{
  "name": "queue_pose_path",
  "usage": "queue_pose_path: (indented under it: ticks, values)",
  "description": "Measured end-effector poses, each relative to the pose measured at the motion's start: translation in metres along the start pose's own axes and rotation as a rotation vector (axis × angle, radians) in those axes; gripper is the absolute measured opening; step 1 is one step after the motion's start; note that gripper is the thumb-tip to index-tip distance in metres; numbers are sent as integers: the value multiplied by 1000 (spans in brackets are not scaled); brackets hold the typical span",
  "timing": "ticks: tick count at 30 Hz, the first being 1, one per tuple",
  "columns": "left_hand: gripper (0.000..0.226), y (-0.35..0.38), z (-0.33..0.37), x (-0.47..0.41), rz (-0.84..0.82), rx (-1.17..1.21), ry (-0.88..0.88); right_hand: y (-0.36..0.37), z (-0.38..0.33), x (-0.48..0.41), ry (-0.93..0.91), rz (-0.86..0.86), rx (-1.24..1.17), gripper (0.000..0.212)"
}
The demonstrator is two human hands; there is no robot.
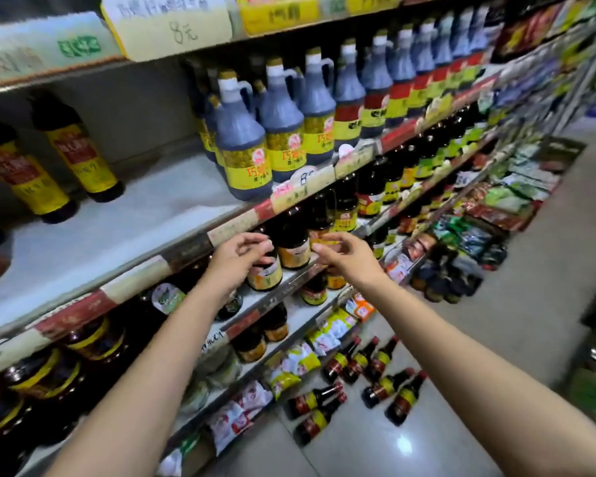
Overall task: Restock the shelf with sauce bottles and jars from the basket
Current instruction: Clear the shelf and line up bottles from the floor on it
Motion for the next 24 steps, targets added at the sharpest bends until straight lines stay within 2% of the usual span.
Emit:
queue_pose_path:
  ticks: [6, 12, 20, 24]
  values:
    - [9, 73, -34, 10, -152, -19, -72, -74, 44, 24, 130, 101, -12, 37]
    - [7, 130, -60, 6, -298, -57, -171, -126, 79, 35, 240, 233, -22, 20]
    - [4, 194, -103, -25, -491, -107, -293, -159, 128, 46, 447, 396, -24, 29]
    - [13, 214, -135, -41, -562, -177, -366, -161, 154, 49, 562, 445, 0, 37]
Point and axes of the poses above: each hand's wrist, its own x-axis away from the middle knuckle, its own y-axis out of the palm, z = x × y, the point moved 1 cm from there along -x, towards the middle knuckle, and after that the axes turned 8 degrees about z, right-handed, at the moved point
